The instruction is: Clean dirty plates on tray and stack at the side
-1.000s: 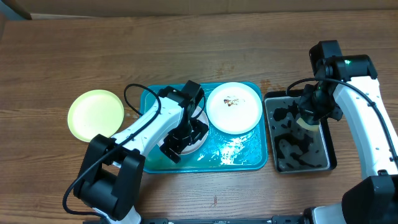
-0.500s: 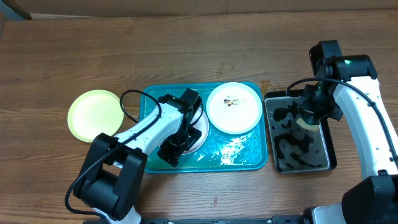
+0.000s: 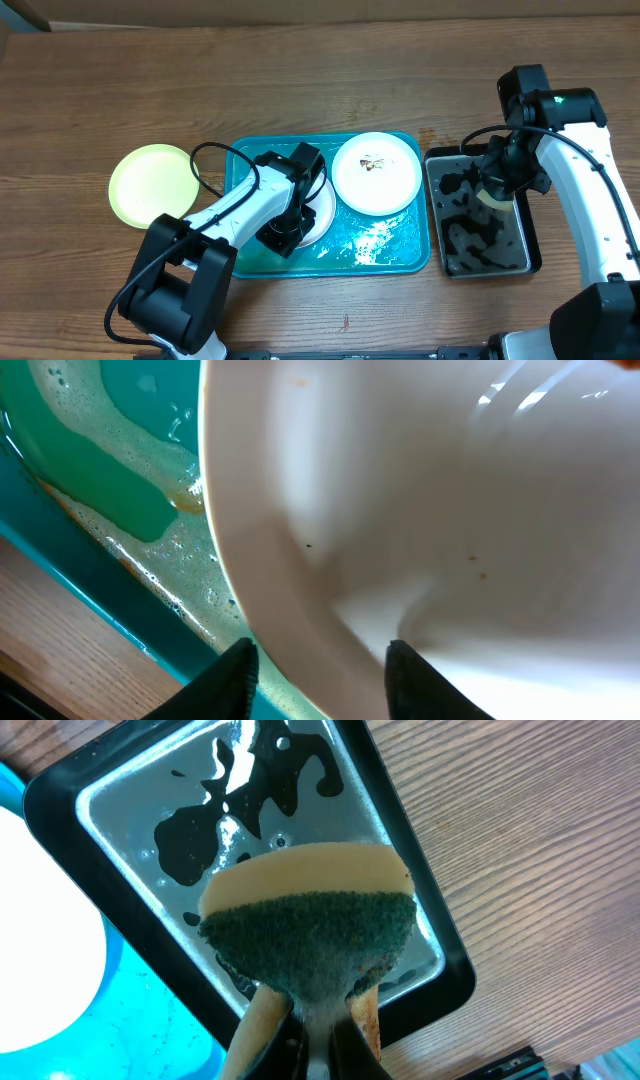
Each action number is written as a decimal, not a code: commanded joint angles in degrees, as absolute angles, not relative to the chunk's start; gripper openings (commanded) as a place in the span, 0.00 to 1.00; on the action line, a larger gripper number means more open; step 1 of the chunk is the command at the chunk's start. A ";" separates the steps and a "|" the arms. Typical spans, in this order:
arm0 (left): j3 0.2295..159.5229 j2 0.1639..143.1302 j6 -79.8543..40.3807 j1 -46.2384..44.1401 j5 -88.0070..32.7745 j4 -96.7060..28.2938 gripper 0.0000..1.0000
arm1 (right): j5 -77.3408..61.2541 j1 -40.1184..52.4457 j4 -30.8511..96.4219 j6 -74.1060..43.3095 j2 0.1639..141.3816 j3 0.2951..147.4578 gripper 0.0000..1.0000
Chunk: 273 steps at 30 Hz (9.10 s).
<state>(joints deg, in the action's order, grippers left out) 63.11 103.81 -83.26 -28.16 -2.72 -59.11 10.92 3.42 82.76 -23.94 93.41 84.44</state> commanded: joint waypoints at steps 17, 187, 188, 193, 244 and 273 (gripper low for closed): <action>62.83 104.47 -83.15 -24.69 2.46 -61.91 0.22 | 11.31 3.33 82.83 -23.90 93.23 85.47 0.04; 59.07 104.47 -27.20 -7.05 5.96 -53.49 0.04 | -19.14 -8.95 42.89 -14.11 93.97 49.41 0.04; 59.07 104.47 -27.20 -7.05 5.96 -53.49 0.04 | -18.83 -8.95 43.88 -14.13 93.97 50.15 0.04; 59.07 104.47 -27.20 -7.05 5.96 -53.52 0.04 | -19.16 -8.95 48.12 -13.65 93.19 54.81 0.04; 59.05 104.47 -12.97 -7.16 -3.25 -49.10 0.04 | -20.23 40.21 28.03 -18.50 97.30 66.83 0.04; 59.05 104.47 -11.99 -7.20 -4.56 -49.08 0.04 | -15.62 45.74 11.46 -31.29 110.13 66.83 0.04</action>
<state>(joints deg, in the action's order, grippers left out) 60.47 102.76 -13.08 -6.96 -2.98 -49.67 -16.71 45.52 12.36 -28.88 108.60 65.32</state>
